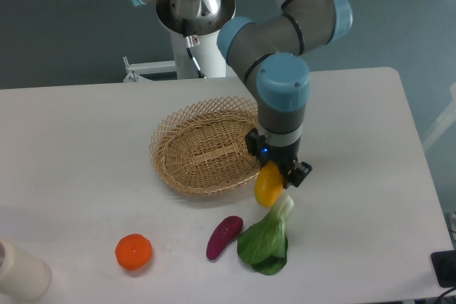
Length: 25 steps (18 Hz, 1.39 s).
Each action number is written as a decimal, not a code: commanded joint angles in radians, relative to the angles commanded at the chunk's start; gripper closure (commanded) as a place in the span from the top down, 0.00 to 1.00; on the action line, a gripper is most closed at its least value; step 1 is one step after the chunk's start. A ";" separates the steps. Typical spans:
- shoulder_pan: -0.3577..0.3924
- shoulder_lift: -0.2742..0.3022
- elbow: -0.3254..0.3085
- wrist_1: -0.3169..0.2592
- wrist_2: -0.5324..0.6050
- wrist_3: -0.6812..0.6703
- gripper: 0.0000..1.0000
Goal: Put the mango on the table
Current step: 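Carry the mango past the basket toward the orange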
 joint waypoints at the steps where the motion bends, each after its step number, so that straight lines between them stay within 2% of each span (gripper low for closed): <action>1: -0.024 -0.005 0.000 0.000 0.002 -0.017 0.45; 4: -0.086 -0.020 -0.006 0.012 0.002 -0.064 0.45; 6: -0.130 -0.020 -0.015 0.049 0.003 -0.080 0.45; 9: -0.195 -0.021 -0.014 0.051 0.008 -0.081 0.45; 11: -0.239 -0.028 -0.008 0.048 0.050 -0.088 0.45; 16: -0.353 -0.052 0.003 0.051 0.061 -0.160 0.45; 21: -0.420 -0.058 0.002 0.051 0.060 -0.253 0.45; 25: -0.445 -0.063 -0.028 0.054 0.072 -0.269 0.46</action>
